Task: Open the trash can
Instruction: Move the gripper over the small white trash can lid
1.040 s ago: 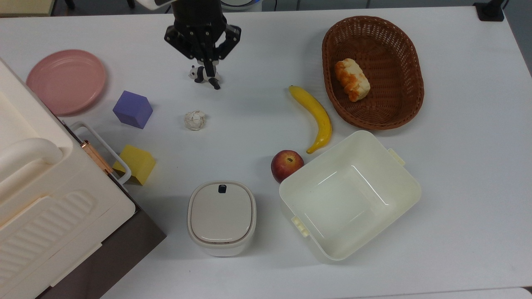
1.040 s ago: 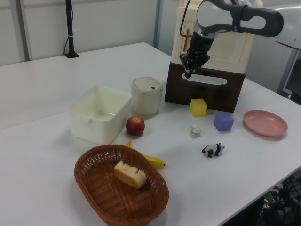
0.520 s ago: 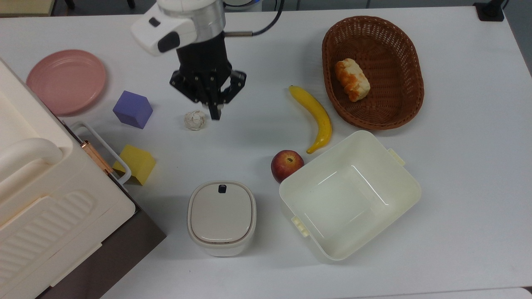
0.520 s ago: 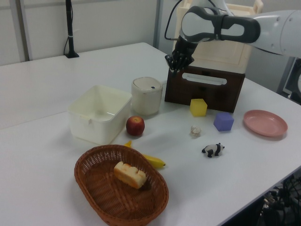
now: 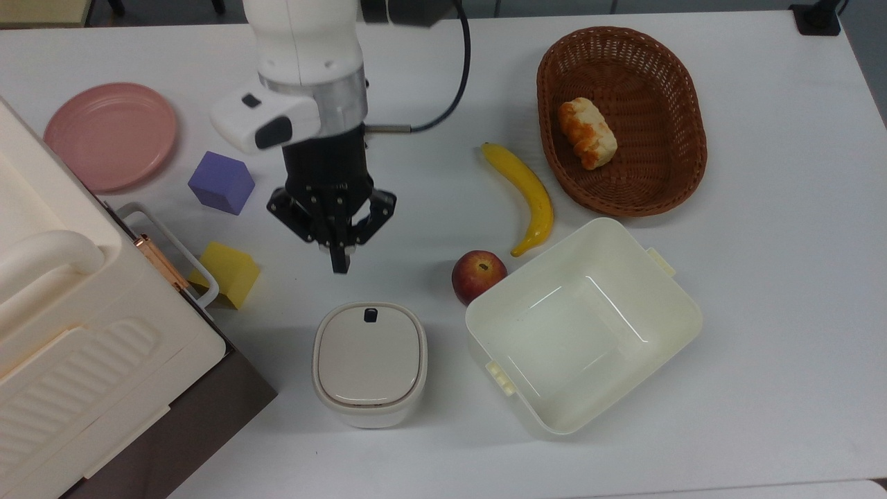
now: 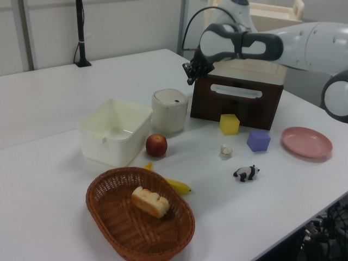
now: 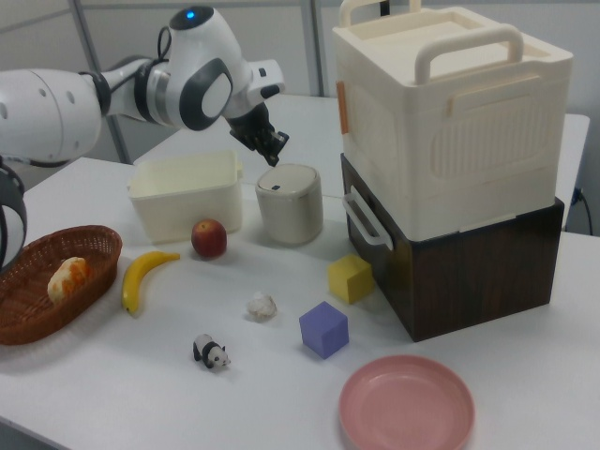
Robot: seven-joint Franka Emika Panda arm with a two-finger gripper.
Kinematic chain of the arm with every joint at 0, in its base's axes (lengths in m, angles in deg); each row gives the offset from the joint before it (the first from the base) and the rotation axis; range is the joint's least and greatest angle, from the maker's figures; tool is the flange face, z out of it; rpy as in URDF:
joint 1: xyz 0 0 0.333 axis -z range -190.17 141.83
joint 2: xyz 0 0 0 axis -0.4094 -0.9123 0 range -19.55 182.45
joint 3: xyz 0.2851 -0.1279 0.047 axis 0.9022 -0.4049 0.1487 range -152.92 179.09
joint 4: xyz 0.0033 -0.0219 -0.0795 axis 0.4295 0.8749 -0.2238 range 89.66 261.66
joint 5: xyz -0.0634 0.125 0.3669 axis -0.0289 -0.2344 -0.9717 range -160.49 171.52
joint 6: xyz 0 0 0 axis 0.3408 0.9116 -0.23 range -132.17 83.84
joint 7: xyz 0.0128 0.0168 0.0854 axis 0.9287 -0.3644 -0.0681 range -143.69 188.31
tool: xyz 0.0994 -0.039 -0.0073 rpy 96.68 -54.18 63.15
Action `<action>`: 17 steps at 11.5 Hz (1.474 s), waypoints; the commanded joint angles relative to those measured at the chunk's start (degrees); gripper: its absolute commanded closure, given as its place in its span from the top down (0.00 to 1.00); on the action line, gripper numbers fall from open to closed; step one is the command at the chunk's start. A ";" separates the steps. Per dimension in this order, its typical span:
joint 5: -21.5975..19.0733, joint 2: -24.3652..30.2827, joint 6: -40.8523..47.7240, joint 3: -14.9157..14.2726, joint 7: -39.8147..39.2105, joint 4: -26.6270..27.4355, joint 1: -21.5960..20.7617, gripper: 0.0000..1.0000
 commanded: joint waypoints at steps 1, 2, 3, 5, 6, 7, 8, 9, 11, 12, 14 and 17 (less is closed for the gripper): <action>2.98 -4.58 -2.73 -0.21 1.62 -3.49 -1.54 0.00; 3.08 -5.29 -2.73 -0.12 1.62 -4.02 -1.54 0.00; 3.08 -5.82 -2.82 -0.12 1.62 -4.11 -1.54 0.00; 3.08 -6.26 -2.91 -0.12 1.62 -4.20 -1.63 0.00; 3.08 -6.61 -2.91 -0.12 1.62 -4.20 -1.63 0.00; 3.08 -6.88 -2.91 -0.12 1.62 -4.20 -1.63 0.00; 3.08 -6.97 -2.99 -0.12 1.53 -4.20 -1.63 0.00; 3.08 -7.05 -4.21 -0.12 1.53 -4.11 -1.72 0.00; 3.43 -7.93 -5.28 -0.12 1.62 -4.20 -2.42 0.00; 3.60 -7.93 -5.28 -0.12 1.62 -4.20 -2.42 0.00; 3.69 -8.20 -5.28 -0.12 1.62 -4.20 -2.51 0.00; 3.69 -8.20 -5.37 -0.12 1.62 -4.20 -2.51 0.00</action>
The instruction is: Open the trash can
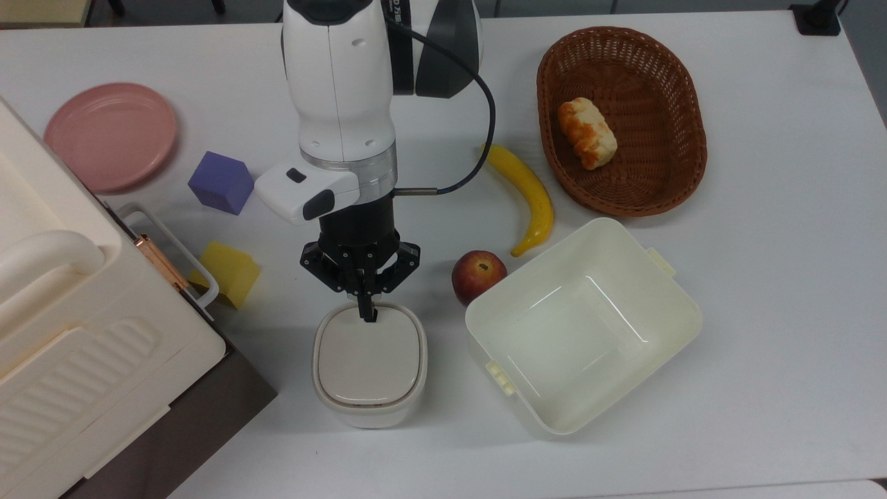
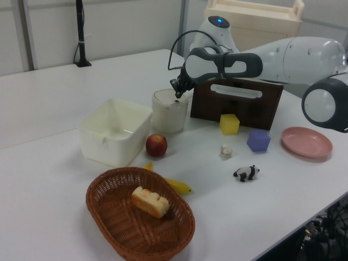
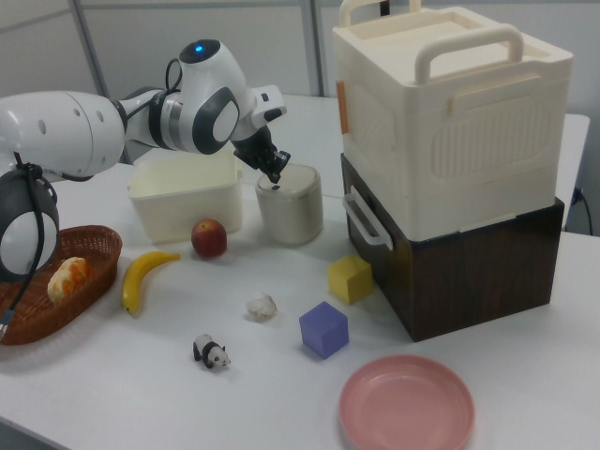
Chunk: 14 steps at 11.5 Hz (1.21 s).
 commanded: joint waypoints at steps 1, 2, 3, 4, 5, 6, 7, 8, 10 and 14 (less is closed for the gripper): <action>1.96 -0.75 -1.14 -0.16 1.53 -1.02 -0.40 0.00; 2.40 -0.75 -1.14 -0.16 1.53 -1.02 -0.40 0.00; 2.40 -0.84 -1.14 -0.16 1.61 -1.02 -0.40 0.00; 2.49 -1.27 -1.14 -0.16 1.53 -1.02 -0.40 0.00; 2.84 -1.54 -1.14 -0.16 1.61 -1.02 -0.49 0.00; 2.93 -1.63 -1.40 -0.16 1.61 -1.02 -0.75 0.00; 3.02 -1.80 -1.92 -0.16 1.61 -1.02 -0.75 0.00; 3.02 -1.80 -2.10 -0.16 1.61 -1.02 -0.75 0.00; 3.02 -1.80 -2.19 -0.16 1.61 -1.02 -0.75 0.00; 3.98 -1.98 -2.19 -0.16 1.61 -1.02 -0.75 0.00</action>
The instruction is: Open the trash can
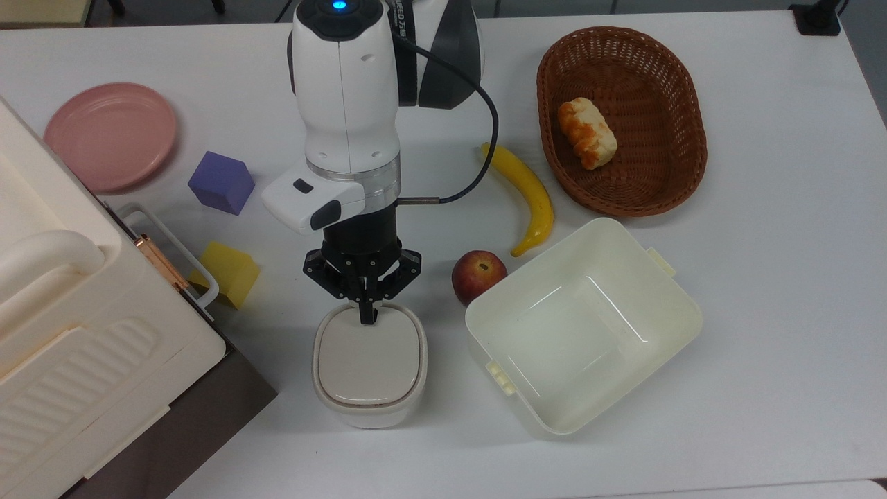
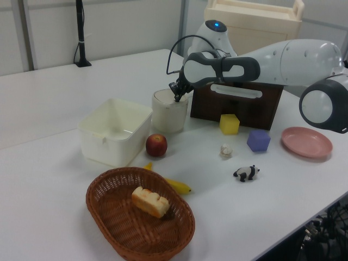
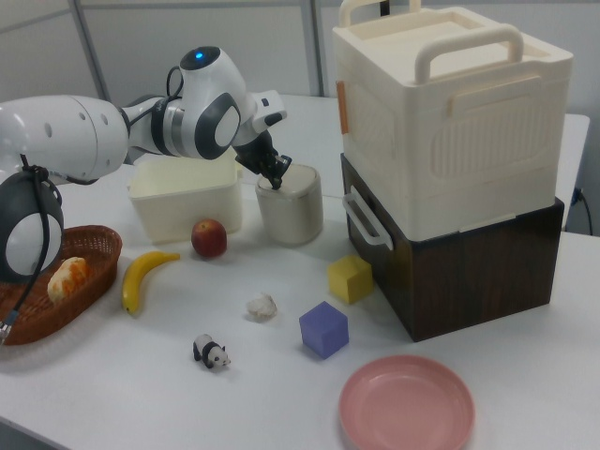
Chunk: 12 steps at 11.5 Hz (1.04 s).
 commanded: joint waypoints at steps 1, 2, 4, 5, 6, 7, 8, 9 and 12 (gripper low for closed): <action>2.45 -0.82 -1.17 -0.16 1.61 -0.96 -0.52 0.00; 2.54 -1.35 -1.17 -0.16 1.61 -0.96 -0.52 0.00; 2.63 -1.79 -1.17 -0.16 1.61 -0.96 -0.61 0.00; 3.41 -1.88 -1.17 -0.16 1.61 -0.96 -0.61 0.00; 3.94 -1.97 -1.17 -0.07 1.61 -0.96 -0.87 0.00; 4.12 -2.05 -1.17 -0.07 1.61 -0.96 -0.96 0.00; 4.21 -2.75 -1.17 -0.07 1.61 -0.96 -0.96 0.00; 5.43 -2.93 -1.17 0.11 1.61 -0.96 -0.96 0.00; 5.97 -3.20 -1.17 0.11 1.79 -0.96 -0.96 0.00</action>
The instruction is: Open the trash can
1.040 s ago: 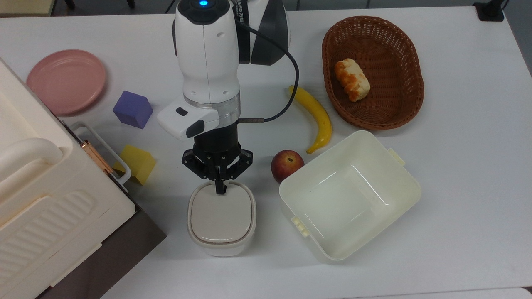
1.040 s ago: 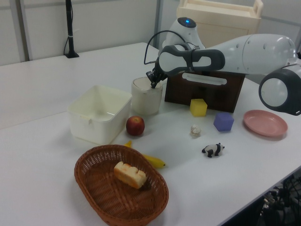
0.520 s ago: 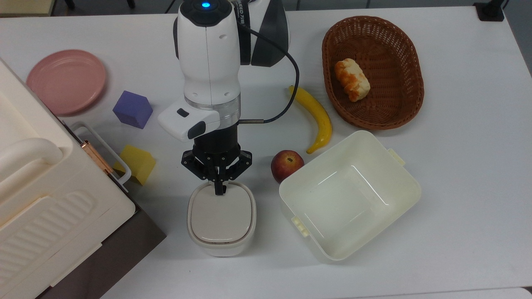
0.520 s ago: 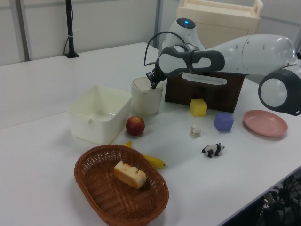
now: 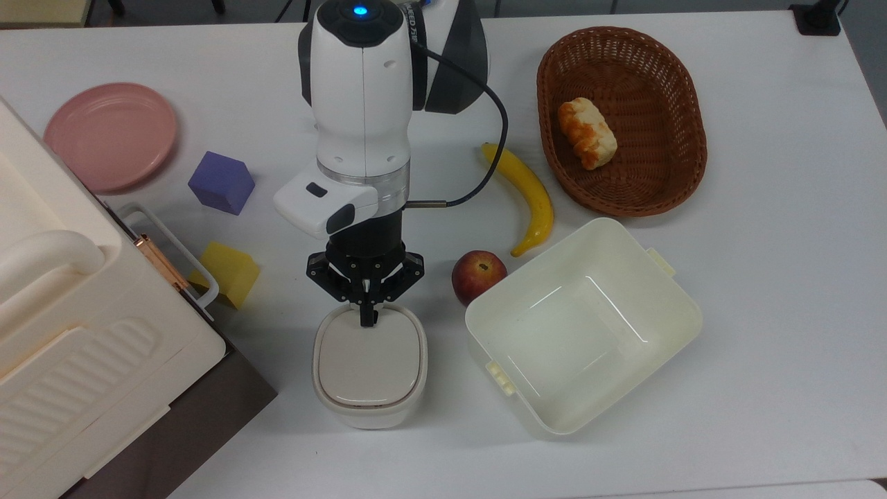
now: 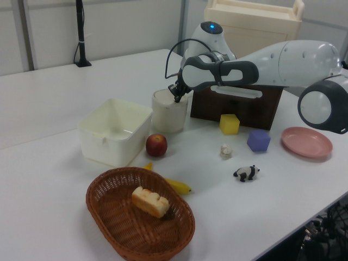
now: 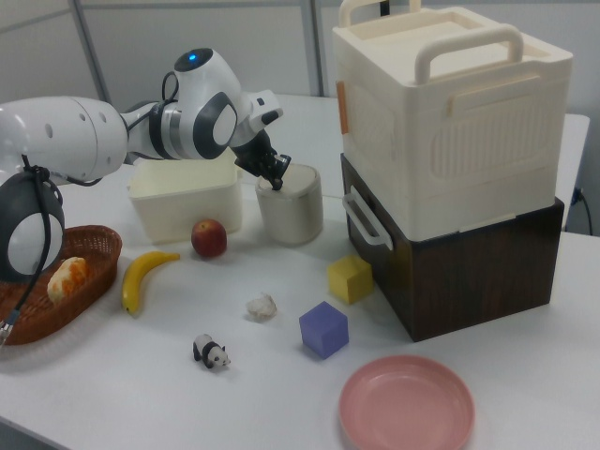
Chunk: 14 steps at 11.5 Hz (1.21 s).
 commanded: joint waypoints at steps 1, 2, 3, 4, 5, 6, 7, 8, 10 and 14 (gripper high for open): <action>1.41 -2.68 -1.15 0.06 1.79 -0.70 -0.47 0.00; 1.50 -2.77 -1.15 0.06 1.62 -0.70 -0.39 0.00; 1.94 -3.20 -1.15 0.06 1.61 -0.70 -0.47 0.00; 2.38 -3.29 -1.15 0.06 1.79 -0.70 -0.73 0.00; 2.47 -3.38 -1.15 0.06 1.79 -0.70 -0.82 0.00; 2.73 -3.73 -1.15 0.06 1.79 -0.70 -0.91 0.00; 3.69 -4.00 -1.15 0.06 1.79 -0.79 -0.91 0.00; 3.87 -4.09 -1.15 0.06 1.79 -1.49 -0.91 0.00; 4.83 -5.57 -1.15 -0.03 1.79 -2.63 -1.09 0.00; 6.16 -5.58 -1.15 0.06 2.93 -2.46 -1.18 0.00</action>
